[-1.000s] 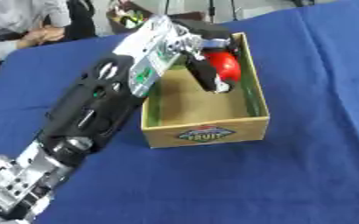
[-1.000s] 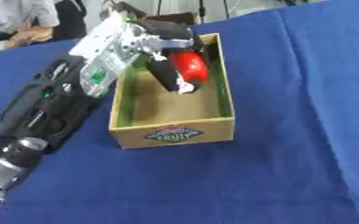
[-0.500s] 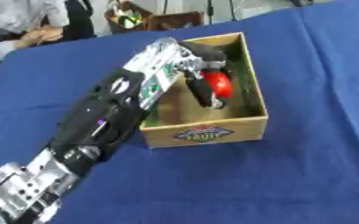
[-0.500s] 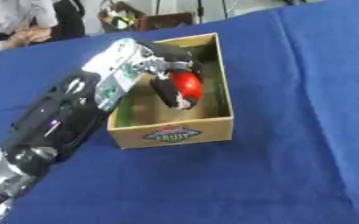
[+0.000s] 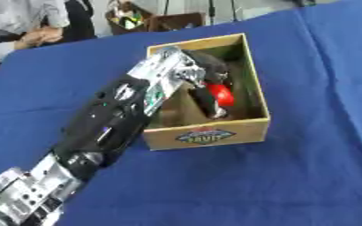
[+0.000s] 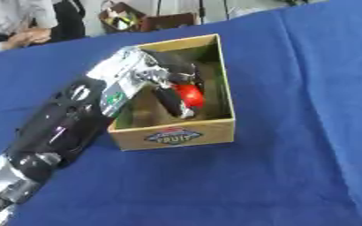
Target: Pick up objects on the table and place them in the box.
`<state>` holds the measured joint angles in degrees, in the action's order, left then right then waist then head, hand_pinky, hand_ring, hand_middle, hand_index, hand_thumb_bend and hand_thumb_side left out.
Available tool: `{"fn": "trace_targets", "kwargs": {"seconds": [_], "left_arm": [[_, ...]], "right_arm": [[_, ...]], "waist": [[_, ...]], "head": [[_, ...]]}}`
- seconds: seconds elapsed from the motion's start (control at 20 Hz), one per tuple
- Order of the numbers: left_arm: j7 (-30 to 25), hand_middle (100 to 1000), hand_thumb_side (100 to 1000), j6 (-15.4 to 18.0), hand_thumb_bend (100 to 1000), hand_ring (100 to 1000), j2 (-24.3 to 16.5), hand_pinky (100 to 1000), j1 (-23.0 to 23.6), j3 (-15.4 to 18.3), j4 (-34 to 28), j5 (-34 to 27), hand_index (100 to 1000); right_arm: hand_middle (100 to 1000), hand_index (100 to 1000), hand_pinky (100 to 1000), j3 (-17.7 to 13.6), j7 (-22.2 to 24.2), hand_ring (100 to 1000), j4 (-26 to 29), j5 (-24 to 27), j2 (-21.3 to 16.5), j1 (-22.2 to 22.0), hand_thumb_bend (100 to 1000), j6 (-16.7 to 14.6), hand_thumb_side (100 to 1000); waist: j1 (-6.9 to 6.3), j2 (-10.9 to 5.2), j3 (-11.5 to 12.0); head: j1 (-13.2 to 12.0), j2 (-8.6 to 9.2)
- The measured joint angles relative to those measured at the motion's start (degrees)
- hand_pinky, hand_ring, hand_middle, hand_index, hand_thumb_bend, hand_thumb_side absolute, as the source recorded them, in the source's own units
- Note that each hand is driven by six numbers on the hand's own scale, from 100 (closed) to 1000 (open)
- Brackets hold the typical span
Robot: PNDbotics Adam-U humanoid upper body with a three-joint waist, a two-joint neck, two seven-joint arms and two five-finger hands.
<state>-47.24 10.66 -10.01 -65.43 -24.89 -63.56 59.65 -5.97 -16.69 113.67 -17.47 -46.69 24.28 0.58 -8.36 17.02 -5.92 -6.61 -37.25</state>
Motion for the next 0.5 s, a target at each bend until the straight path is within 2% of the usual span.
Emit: {"fn": "trace_targets", "kwargs": {"seconds": [0.05, 0.25, 0.5], "left_arm": [[-0.44, 942, 726, 0.25, 667, 985, 0.0, 935, 0.05, 0.01, -0.22, 0.94, 1000], [0.2, 878, 756, 0.35, 554, 924, -0.07, 839, 0.33, 0.5, -2.76, 2.99, 1000], [8.1, 753, 844, -2.09, 389, 748, -2.59, 594, 1.23, 4.26, -13.13, 1.25, 974]], "right_arm": [[805, 789, 827, 0.0, -0.03, 840, 0.0, 0.0, 0.0, -0.01, 100, 0.03, 1000], [805, 789, 827, 0.0, -0.11, 840, 0.0, 0.02, 0.0, 0.0, 100, 0.07, 1000], [805, 789, 826, -0.03, -0.42, 839, 0.0, 0.16, 0.0, 0.02, 100, 0.01, 1000]], "waist": [[0.0, 0.0, 0.0], [0.02, 0.01, 0.1], [0.04, 0.01, 0.49]], "head": [[-0.05, 0.0], [-0.06, 0.0], [0.97, -0.21]]}}
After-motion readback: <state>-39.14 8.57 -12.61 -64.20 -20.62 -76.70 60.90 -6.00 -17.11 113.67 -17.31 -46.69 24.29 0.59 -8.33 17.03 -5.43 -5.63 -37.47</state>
